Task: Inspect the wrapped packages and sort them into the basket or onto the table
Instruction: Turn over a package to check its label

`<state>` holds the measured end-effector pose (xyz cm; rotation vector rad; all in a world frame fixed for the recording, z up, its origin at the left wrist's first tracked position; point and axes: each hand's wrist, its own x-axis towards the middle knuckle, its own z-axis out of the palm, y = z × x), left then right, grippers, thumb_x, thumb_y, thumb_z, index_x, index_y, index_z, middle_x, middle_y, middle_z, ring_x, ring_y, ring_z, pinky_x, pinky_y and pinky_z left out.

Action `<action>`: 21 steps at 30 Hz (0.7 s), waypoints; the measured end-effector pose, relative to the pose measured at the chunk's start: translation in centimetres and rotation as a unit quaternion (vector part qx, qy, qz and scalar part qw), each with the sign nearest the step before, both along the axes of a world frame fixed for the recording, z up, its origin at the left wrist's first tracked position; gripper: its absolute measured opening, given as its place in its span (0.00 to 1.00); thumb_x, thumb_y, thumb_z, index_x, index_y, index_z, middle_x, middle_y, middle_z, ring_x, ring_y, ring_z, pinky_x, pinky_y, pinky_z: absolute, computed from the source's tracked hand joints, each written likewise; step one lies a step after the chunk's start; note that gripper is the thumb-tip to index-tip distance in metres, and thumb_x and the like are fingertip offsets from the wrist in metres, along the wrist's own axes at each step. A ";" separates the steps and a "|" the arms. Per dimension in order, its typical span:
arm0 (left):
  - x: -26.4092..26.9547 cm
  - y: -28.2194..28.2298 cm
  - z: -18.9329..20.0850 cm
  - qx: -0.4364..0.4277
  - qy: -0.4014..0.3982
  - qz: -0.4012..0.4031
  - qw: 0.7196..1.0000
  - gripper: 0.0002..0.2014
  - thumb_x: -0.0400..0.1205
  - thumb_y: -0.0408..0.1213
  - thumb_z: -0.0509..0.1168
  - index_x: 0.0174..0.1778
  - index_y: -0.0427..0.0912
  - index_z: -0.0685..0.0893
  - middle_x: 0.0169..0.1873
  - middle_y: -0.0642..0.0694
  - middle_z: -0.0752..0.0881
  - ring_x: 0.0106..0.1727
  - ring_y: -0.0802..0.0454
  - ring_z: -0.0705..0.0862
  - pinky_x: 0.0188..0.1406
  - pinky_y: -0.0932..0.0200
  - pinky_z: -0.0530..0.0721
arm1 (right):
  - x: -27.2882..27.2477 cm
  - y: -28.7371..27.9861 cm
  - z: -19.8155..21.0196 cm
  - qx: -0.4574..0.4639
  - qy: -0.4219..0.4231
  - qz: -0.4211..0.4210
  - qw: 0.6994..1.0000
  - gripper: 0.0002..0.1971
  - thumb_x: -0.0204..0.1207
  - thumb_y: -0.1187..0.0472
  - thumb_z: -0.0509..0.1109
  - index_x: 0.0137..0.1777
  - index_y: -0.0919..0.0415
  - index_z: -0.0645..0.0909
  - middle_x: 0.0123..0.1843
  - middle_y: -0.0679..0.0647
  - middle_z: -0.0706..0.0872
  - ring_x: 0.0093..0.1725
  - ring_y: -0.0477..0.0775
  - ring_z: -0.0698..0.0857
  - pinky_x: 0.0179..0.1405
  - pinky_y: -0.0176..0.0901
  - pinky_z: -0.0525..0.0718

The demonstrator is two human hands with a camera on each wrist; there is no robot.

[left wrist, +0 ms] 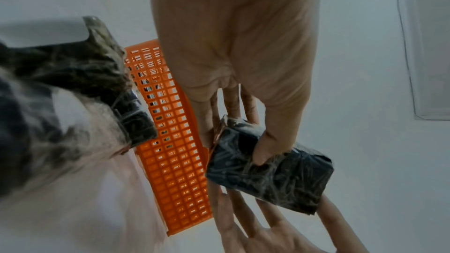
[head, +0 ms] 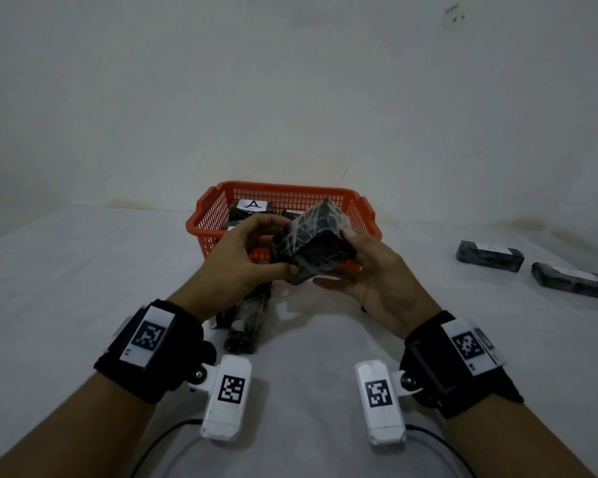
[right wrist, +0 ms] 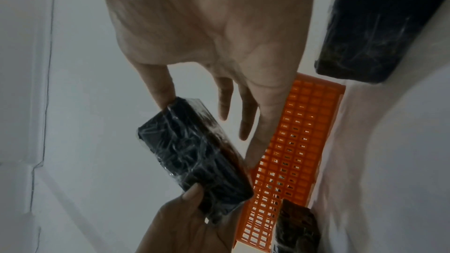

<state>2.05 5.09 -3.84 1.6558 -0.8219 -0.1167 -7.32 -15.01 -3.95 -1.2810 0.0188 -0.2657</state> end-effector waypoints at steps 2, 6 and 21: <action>-0.4 -0.3 -0.1 0.002 0.007 -0.012 1.000 0.29 0.73 0.29 0.81 0.68 0.51 0.81 0.64 0.57 0.88 0.65 0.61 0.88 0.62 0.59 0.89 | -0.2 0.0 -0.1 0.011 0.010 0.032 0.999 0.24 0.79 0.49 0.71 0.72 0.58 0.83 0.66 0.64 0.92 0.66 0.69 0.91 0.65 0.70 0.89; -0.4 -0.2 -0.1 0.007 0.055 -0.051 0.997 0.28 0.76 0.38 0.81 0.70 0.52 0.79 0.68 0.54 0.85 0.64 0.55 0.89 0.58 0.58 0.90 | -0.3 0.0 -0.2 -0.039 0.012 0.048 0.998 0.20 0.80 0.49 0.73 0.69 0.56 0.85 0.65 0.64 0.92 0.65 0.69 0.91 0.65 0.68 0.89; -1.3 -1.1 -0.2 0.009 0.100 -0.076 0.992 0.24 0.77 0.50 0.71 0.70 0.49 0.84 0.63 0.47 0.91 0.64 0.50 0.90 0.66 0.49 0.86 | -0.3 0.6 -0.4 -0.154 -0.012 0.029 0.988 0.22 0.79 0.45 0.73 0.68 0.56 0.88 0.63 0.59 0.93 0.65 0.59 0.91 0.66 0.57 0.90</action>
